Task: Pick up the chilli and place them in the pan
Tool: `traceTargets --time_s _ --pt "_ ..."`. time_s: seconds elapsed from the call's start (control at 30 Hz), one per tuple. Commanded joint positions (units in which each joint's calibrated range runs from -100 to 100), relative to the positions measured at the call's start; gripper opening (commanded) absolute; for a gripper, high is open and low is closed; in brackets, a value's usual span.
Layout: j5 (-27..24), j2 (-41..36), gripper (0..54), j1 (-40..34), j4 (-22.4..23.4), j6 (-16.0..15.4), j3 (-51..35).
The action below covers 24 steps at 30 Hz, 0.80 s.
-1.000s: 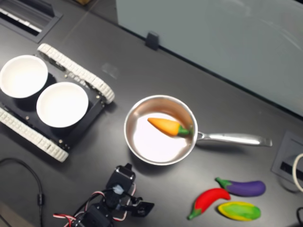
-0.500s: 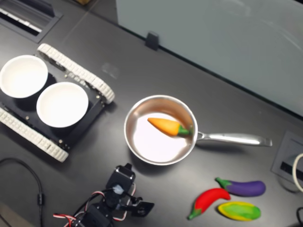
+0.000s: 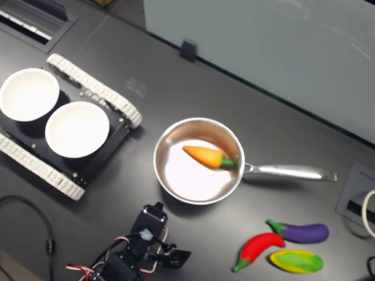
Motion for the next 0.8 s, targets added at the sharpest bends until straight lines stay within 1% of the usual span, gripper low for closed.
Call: traceTargets --time_s 0.0,0.07,0.33,0.37,0.43,0.63,0.77 --pt "1.2 -0.9 0.2 -0.2 -2.5 -0.8 -0.8" --pt "2.1 -0.9 0.1 -1.5 -2.3 -0.8 -0.9" --pt "2.6 -0.9 0.0 -1.7 -1.7 -0.7 -1.5" --pt "2.5 -0.8 0.0 -0.9 -0.4 -0.6 -2.7" --pt "2.2 -0.8 0.0 1.1 0.0 -0.8 -3.3" --pt "2.9 -0.8 0.0 0.1 1.2 -0.8 -4.0" --pt "3.6 -0.8 0.0 0.1 3.5 -0.7 -5.5"
